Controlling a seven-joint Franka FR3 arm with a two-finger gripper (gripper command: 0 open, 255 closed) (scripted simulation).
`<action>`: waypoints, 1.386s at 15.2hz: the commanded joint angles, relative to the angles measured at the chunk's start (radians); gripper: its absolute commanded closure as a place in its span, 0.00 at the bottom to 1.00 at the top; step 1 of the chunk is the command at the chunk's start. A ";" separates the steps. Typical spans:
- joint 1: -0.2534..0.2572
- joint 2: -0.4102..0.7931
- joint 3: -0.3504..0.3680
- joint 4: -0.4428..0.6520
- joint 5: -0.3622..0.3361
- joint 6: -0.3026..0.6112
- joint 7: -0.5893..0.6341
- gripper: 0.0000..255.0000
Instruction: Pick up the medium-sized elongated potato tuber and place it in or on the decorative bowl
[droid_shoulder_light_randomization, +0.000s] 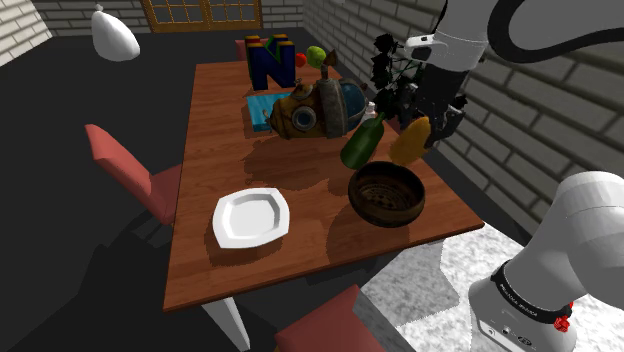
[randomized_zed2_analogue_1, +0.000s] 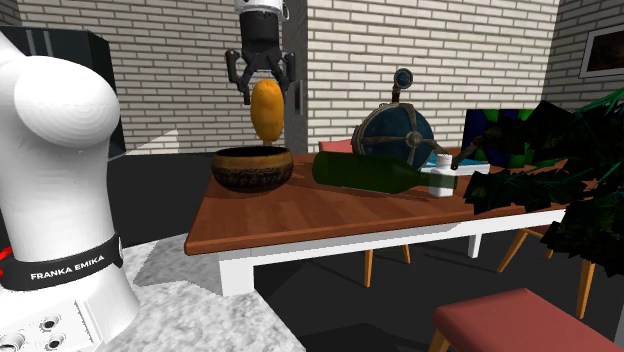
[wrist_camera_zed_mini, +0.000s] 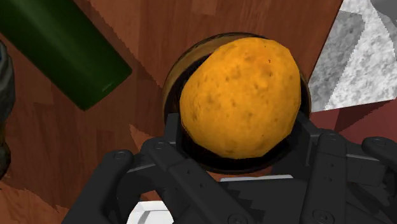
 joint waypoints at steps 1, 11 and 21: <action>0.024 0.024 0.036 0.011 0.027 0.011 0.044 1.00; 0.082 0.096 0.127 -0.015 0.085 0.103 0.157 1.00; 0.080 0.133 0.117 -0.119 0.078 0.244 0.157 1.00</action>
